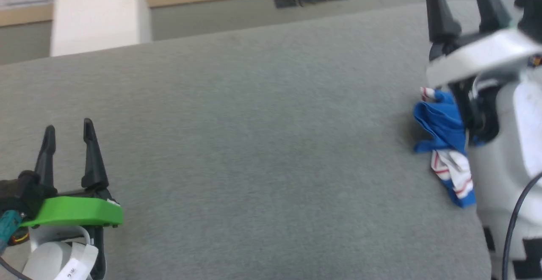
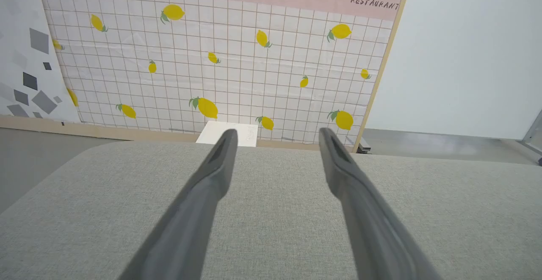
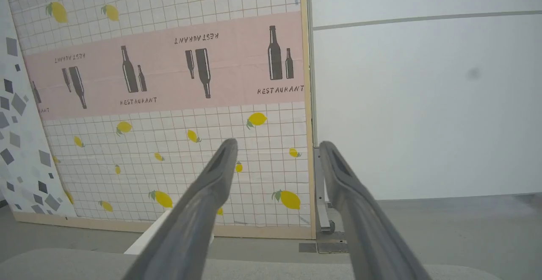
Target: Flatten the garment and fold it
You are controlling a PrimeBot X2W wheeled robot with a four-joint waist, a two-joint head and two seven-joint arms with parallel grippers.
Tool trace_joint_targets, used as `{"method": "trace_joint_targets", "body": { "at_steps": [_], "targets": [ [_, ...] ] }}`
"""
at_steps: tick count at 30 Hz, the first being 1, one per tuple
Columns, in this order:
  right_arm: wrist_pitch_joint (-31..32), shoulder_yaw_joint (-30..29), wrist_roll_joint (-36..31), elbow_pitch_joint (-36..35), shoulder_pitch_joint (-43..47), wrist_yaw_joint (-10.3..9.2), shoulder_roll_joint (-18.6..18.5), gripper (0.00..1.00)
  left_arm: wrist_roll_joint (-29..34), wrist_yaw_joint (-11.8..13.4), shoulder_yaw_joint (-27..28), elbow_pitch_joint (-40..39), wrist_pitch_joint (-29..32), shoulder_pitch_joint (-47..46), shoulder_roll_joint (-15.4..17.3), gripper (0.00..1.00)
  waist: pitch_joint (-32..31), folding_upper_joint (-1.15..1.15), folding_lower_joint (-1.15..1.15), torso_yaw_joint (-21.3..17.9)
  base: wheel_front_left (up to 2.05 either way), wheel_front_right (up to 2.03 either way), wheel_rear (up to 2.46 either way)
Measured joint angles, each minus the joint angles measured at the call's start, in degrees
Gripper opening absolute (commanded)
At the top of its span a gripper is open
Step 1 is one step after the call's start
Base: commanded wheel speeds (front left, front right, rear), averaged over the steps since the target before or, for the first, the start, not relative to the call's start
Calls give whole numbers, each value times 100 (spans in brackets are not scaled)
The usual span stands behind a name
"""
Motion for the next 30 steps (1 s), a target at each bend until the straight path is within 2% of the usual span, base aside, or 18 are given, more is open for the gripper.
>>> {"method": "trace_joint_targets", "body": {
  "at_steps": [7,16,30],
  "targets": [
    [-665,-194,-201,-255,994,0,301,100,-1,-14,45,135,-19,96,-181,100,-389,0,0,471,0,0,0],
    [-909,-606,-488,-648,2245,0,485,100,1,-92,59,238,-42,279,-374,100,-843,0,0,851,0,0,0],
    [-942,-683,-358,-587,3451,0,501,100,30,-292,-132,567,-42,491,-524,100,-1060,0,0,954,0,0,0]
  ]
}}
